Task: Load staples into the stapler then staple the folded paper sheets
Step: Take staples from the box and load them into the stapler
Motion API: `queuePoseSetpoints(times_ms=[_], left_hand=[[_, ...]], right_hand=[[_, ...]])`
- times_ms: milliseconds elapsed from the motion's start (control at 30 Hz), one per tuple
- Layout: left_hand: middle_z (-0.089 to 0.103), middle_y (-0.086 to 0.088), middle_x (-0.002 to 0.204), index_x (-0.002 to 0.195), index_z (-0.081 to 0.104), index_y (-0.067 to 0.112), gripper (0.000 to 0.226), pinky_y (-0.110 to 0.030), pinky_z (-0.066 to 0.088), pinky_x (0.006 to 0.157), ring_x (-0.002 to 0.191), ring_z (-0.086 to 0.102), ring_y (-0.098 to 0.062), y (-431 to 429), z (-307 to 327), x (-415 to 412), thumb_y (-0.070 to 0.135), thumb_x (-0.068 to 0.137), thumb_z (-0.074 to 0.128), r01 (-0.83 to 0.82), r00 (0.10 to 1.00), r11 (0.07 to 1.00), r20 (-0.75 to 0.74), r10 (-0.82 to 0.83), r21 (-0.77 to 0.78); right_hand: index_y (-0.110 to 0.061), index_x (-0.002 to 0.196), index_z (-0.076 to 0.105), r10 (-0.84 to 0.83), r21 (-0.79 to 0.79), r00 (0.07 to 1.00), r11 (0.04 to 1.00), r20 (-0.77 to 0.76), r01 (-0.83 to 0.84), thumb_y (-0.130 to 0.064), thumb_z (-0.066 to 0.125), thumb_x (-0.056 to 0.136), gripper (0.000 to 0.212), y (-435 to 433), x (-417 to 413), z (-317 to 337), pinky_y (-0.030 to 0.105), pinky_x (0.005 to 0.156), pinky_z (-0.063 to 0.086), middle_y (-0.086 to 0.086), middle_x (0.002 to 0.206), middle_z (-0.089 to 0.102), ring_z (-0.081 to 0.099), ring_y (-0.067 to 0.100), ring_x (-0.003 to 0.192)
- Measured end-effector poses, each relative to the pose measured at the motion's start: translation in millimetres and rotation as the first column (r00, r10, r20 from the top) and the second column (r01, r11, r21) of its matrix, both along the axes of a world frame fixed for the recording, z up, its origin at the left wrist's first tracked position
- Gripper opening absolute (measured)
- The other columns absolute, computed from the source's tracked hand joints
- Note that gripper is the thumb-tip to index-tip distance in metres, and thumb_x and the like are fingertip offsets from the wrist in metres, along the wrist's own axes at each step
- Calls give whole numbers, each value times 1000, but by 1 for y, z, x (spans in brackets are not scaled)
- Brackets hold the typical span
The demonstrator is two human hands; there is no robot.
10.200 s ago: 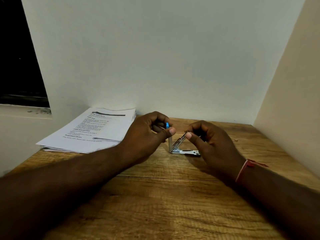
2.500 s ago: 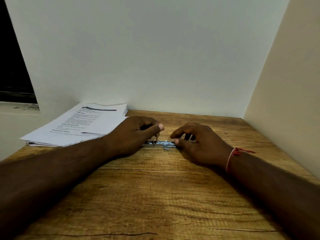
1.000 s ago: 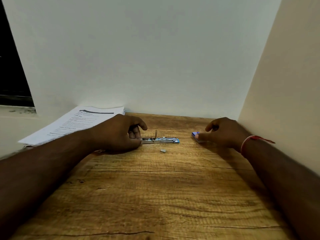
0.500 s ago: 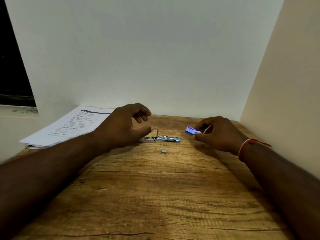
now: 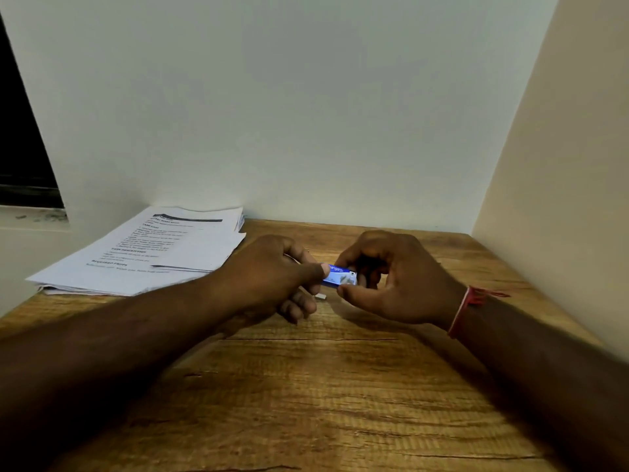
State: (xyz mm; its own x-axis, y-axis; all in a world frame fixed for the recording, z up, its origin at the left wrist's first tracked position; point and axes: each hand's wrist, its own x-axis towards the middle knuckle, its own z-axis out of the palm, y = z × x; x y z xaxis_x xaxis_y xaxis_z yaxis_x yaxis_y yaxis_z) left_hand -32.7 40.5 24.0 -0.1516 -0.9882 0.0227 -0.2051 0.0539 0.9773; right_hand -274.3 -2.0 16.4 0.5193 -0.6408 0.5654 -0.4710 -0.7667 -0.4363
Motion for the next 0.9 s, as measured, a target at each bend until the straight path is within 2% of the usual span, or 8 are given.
queuePoseSetpoints(times_ms=[200,400,467,500,567,633,767,900], left_hand=[[83,-29,104,108,77,-5,27,-31,63,52,69,78,-28,0,3,4,22,108,72,22,999,995,-38,-18,102],[84,-26,108,111,81,-3,28,-32,65,55,76,82,-33,3,8,4,23,108,72,43,998,990,-46,-37,133],[87,-20,103,107,82,1,30,-35,66,62,81,85,-36,1,12,8,30,106,76,45,997,995,51,-49,90],[88,-14,98,104,82,5,31,-36,67,65,80,86,-32,0,13,12,36,103,80,40,985,999,168,-42,11],[86,1,92,96,82,19,34,-30,65,67,70,82,-9,-2,16,22,50,88,91,66,885,967,462,56,-245],[82,17,98,99,80,34,39,-23,57,68,67,72,1,-2,20,30,60,74,97,184,768,909,632,105,-375],[76,28,104,110,85,47,40,-31,60,74,85,72,-9,-7,22,38,63,75,95,400,651,856,759,-14,-328],[78,22,97,106,87,42,31,-46,63,74,79,71,-10,-13,18,44,56,80,96,464,623,843,777,-92,-272]], right_hand=[[-22,101,85,-19,-9,999,1000,-36,19,-21,93,78,24,4,1,4,46,62,63,-7,91,76,72,18,67],[-25,104,87,-47,-18,996,999,-81,46,-26,95,79,26,8,3,6,32,60,59,-10,91,75,71,15,76],[-27,107,87,-46,-10,996,999,-81,46,-28,96,80,29,8,3,6,34,61,60,-11,92,76,72,15,77],[-29,108,87,-42,-7,996,999,-84,41,-29,96,80,30,9,3,6,34,61,61,-12,92,76,73,14,78],[-31,111,88,-24,7,994,1000,-104,24,-32,96,81,30,11,5,6,34,61,61,-13,90,76,73,13,79],[-34,112,87,-2,36,994,999,-106,6,-38,96,81,32,14,6,6,37,61,62,-14,89,77,73,13,77],[-33,110,86,24,131,995,991,-92,-11,-43,99,77,37,19,7,6,47,65,64,-12,90,80,72,14,71],[-27,120,82,68,232,991,972,-113,-41,-29,102,77,48,19,5,7,44,74,68,-9,97,82,77,13,77]])
